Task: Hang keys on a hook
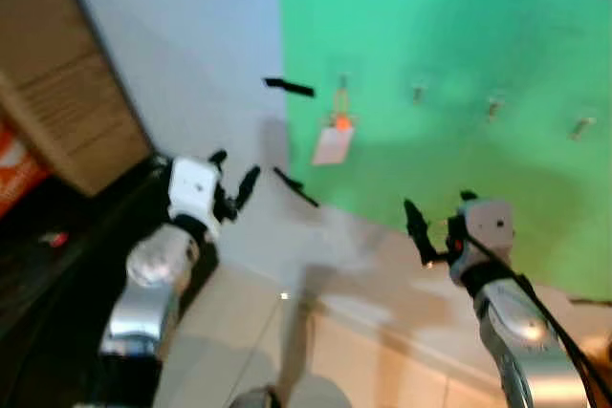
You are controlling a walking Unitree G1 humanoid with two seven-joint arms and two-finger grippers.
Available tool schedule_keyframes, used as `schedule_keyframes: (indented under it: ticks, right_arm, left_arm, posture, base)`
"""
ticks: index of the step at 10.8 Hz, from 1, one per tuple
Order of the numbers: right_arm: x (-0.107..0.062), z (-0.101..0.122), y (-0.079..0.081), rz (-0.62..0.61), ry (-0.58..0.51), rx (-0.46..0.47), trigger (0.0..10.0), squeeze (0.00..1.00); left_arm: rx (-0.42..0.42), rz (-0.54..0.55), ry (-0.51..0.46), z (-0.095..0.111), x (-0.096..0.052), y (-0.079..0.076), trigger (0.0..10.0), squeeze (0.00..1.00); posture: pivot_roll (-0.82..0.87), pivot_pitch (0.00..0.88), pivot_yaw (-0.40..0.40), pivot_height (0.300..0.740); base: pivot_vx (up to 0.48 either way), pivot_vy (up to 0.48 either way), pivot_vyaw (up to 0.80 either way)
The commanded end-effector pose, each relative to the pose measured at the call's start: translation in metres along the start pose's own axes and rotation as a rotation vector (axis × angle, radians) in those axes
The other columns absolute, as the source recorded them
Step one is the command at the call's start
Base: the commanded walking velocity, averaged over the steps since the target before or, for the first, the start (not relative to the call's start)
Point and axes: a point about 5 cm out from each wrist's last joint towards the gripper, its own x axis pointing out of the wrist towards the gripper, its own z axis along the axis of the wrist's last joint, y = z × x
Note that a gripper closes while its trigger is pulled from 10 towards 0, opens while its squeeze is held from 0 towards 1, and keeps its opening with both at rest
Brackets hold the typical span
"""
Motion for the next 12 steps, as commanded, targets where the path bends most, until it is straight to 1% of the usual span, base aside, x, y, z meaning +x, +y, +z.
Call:
schedule_keyframes:
  ticks: [1, 2, 3, 5, 6, 8, 10, 11, 12]
  right_arm:
    - [0.000, -0.004, -0.002, -0.039, 0.036, 0.023, 10.0, 0.00]
    - [0.000, -0.011, -0.002, -0.046, 0.073, 0.055, 10.0, 0.00]
    - [0.002, -0.014, 0.001, -0.034, 0.084, 0.068, 10.0, 0.00]
    - [0.004, -0.020, 0.004, -0.020, 0.105, 0.088, 10.0, 0.00]
    - [0.004, -0.023, 0.005, -0.016, 0.125, 0.099, 10.0, 0.00]
    - [0.004, -0.025, 0.009, 0.004, 0.146, 0.120, 10.0, 0.00]
    - [0.004, -0.028, 0.010, -0.002, 0.158, 0.128, 10.0, 0.00]
    - [0.004, -0.034, 0.012, -0.016, 0.189, 0.148, 10.0, 0.00]
    - [0.004, -0.035, 0.013, -0.012, 0.191, 0.148, 10.0, 0.00]
  left_arm:
    - [0.017, 0.038, 0.033, 0.002, -0.004, 0.004, 10.0, 0.00]
    - [-0.015, 0.040, 0.044, 0.003, -0.009, 0.001, 10.0, 0.00]
    - [-0.027, 0.043, 0.048, 0.004, -0.012, 0.000, 10.0, 0.00]
    - [-0.023, 0.043, 0.057, 0.002, -0.017, 0.000, 10.0, 0.00]
    - [-0.007, 0.051, 0.063, 0.003, -0.019, 0.001, 10.0, 0.00]
    - [0.013, 0.060, 0.065, 0.006, -0.020, 0.004, 10.0, 0.00]
    - [0.001, 0.037, 0.054, 0.008, -0.020, 0.002, 10.0, 0.00]
    - [0.002, 0.014, 0.060, 0.009, -0.022, 0.000, 10.0, 0.00]
    - [0.000, 0.013, 0.070, 0.008, -0.024, 0.000, 10.0, 0.00]
  posture:
    - [-0.18, 0.000, 0.045, 0.732]
    - [-0.16, 0.000, 0.033, 0.732]
    - [-0.16, 0.000, 0.030, 0.732]
    - [-0.14, 0.000, 0.020, 0.732]
    - [-0.14, 0.000, 0.020, 0.732]
    - [-0.13, 0.000, 0.014, 0.732]
    - [-0.13, 0.000, 0.010, 0.732]
    - [-0.13, 0.000, 0.010, 0.732]
    - [-0.12, 0.000, 0.025, 0.732]
  base:
    - [0.000, 0.000, 0.80]
    - [0.000, 0.000, 0.80]
    - [0.000, 0.000, 0.80]
    - [0.000, 0.000, 0.80]
    - [0.000, 0.000, 0.80]
    - [0.000, 0.000, 0.79]
    - [0.000, 0.000, 0.79]
    - [0.255, 0.000, 0.79]
    - [0.300, 0.000, 0.79]
